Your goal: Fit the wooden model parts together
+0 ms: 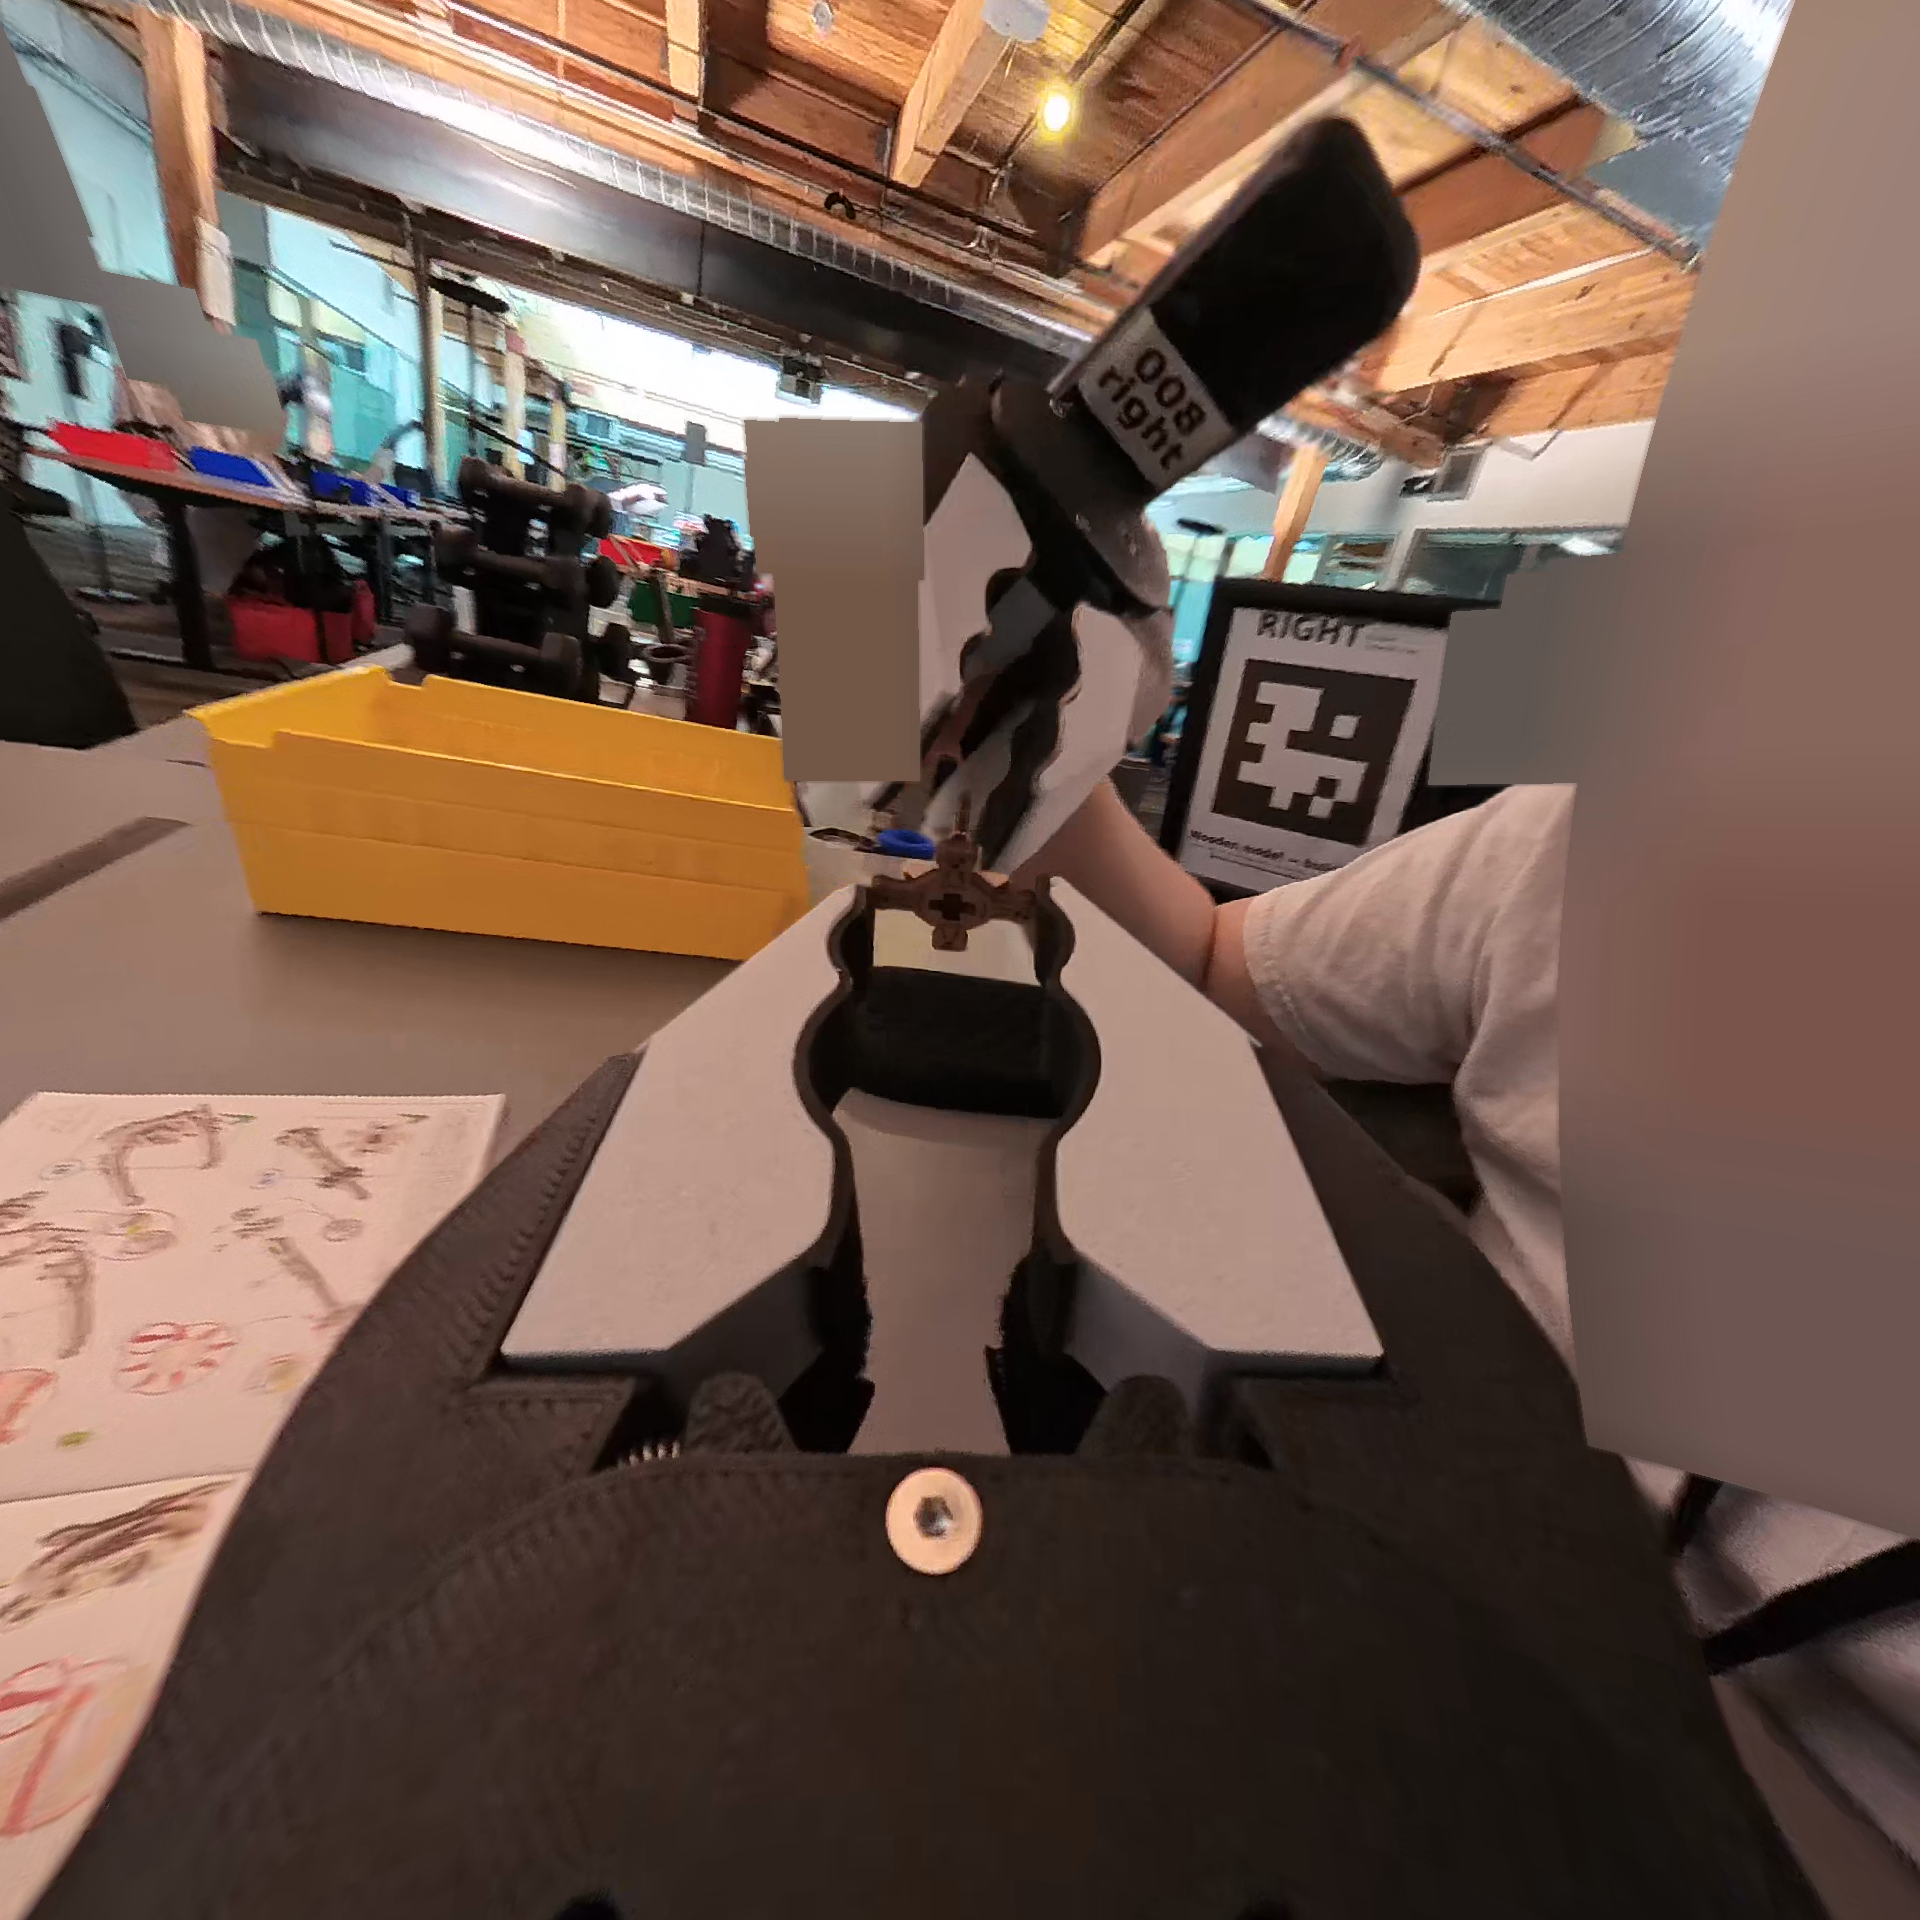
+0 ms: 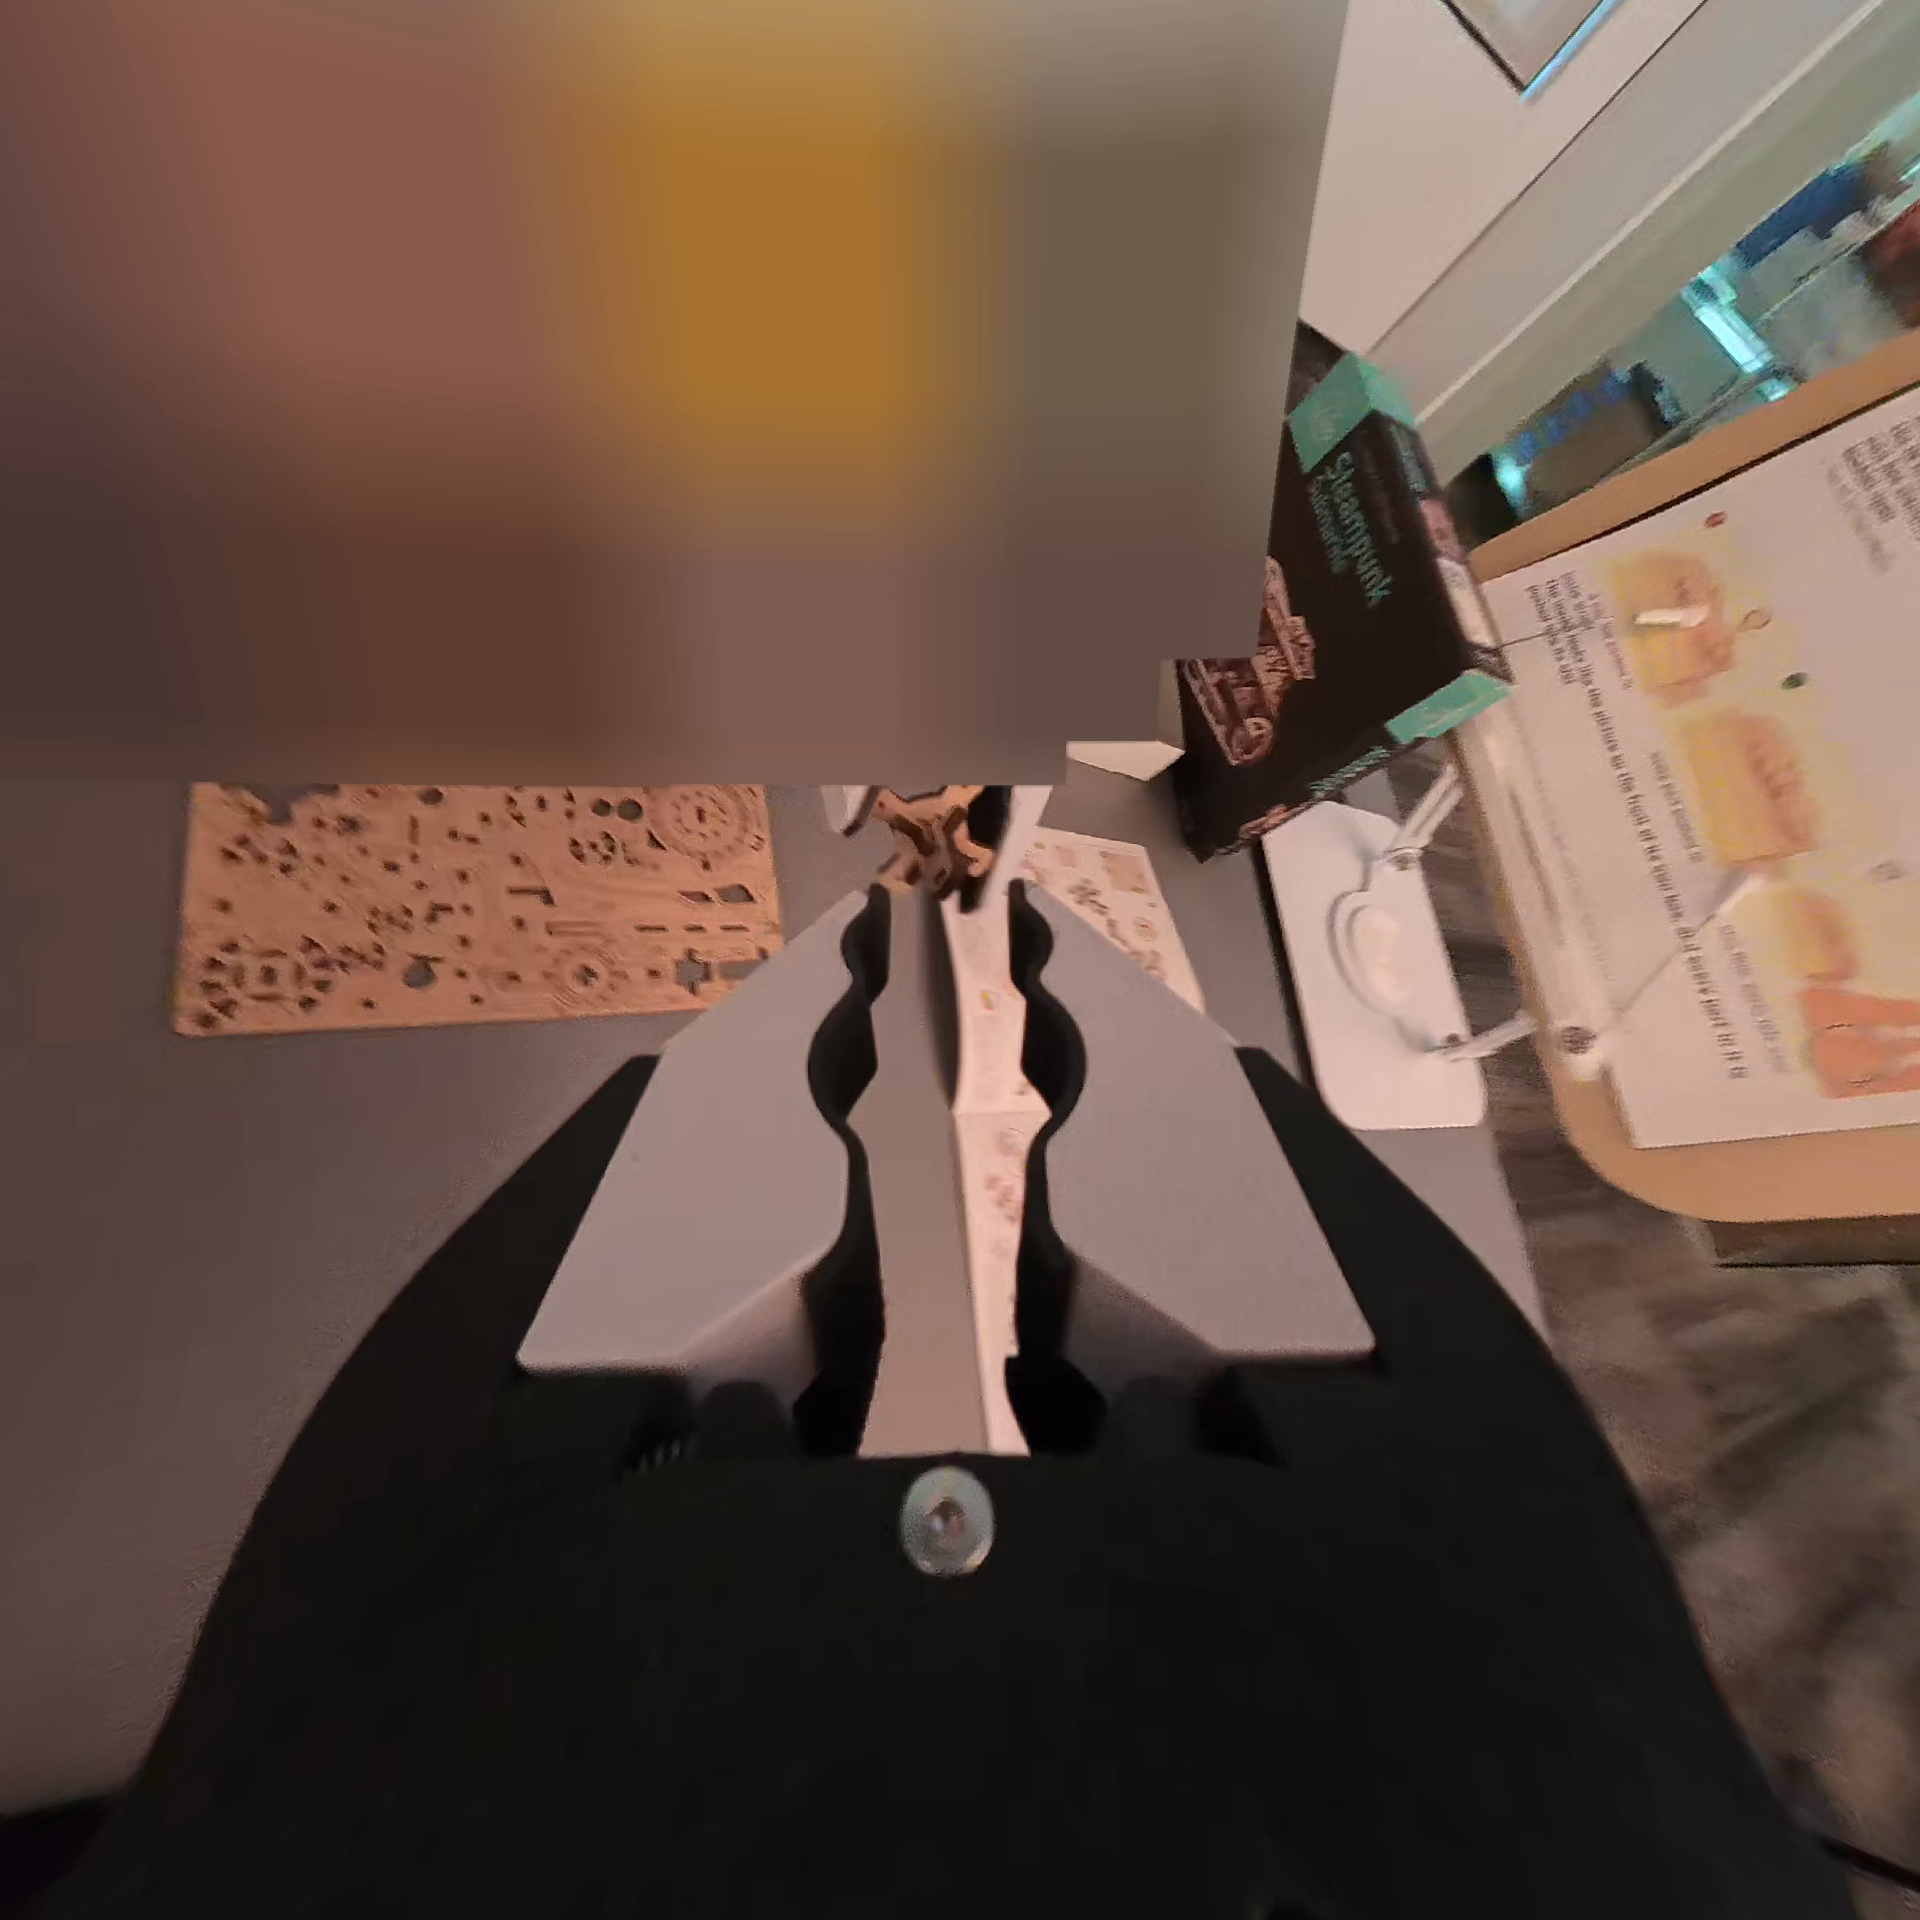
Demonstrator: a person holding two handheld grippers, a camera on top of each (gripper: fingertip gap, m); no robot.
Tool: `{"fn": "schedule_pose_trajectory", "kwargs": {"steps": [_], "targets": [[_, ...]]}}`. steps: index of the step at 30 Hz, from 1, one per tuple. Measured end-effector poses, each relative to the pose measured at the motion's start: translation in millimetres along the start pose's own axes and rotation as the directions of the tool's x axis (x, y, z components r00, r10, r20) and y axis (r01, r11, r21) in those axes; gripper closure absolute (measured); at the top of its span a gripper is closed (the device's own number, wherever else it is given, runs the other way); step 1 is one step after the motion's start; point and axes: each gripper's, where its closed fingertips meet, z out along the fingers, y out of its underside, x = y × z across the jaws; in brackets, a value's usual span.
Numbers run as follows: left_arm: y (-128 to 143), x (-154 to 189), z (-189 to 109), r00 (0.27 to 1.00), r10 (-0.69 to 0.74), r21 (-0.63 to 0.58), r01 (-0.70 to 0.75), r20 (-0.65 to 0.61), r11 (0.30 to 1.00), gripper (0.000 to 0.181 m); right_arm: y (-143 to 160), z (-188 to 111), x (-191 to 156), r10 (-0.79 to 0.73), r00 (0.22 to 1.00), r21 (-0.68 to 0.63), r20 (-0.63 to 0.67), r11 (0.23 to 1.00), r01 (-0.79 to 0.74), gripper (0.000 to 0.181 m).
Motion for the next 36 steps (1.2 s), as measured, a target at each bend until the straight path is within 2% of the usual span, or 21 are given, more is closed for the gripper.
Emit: {"fn": "schedule_pose_trajectory", "kwargs": {"steps": [4, 7, 24, 27, 30, 32, 34, 36], "targets": [[-1, 1, 0, 0.985, -0.159, 0.013, 0.16, -0.073, 0.987, 0.153, -1, -1, 0, -0.18, 0.981, -0.01, -0.069, 0.984, 0.18, 0.161], [-1, -1, -2, 0.97, -0.225, 0.006, 0.227, -0.096, 0.974, 0.153, -6, -4, -2, -0.245, 0.965, 0.0, -0.091, 0.969, 0.246, 0.165], [21, 11, 4, 0.918, -0.35, -0.141, 0.328, -0.185, 0.934, 0.153, 5, 7, -23, -0.32, 0.947, -0.078, 0.016, 0.944, 0.32, 0.173], [20, 12, 4, 0.912, -0.359, -0.14, 0.336, -0.198, 0.931, 0.146, 3, 6, -23, -0.314, 0.949, -0.074, 0.012, 0.946, 0.314, 0.174], [19, 8, 3, 0.921, -0.344, -0.12, 0.327, -0.183, 0.937, 0.139, 6, 6, -24, -0.27, 0.962, -0.085, 0.036, 0.959, 0.272, 0.174], [15, -6, -1, 0.943, -0.312, -0.076, 0.305, -0.112, 0.949, 0.131, 16, 6, -23, -0.167, 0.983, -0.125, 0.073, 0.977, 0.175, 0.175], [10, -25, -11, 0.961, -0.274, -0.03, 0.273, -0.028, 0.961, 0.129, 39, 8, -32, 0.04, 0.983, -0.236, 0.177, 0.972, 0.003, 0.175], [9, -41, -20, 0.965, -0.258, -0.008, 0.258, 0.041, 0.966, 0.13, 72, 14, -44, 0.203, 0.95, -0.396, 0.237, 0.913, -0.096, 0.175]]}}
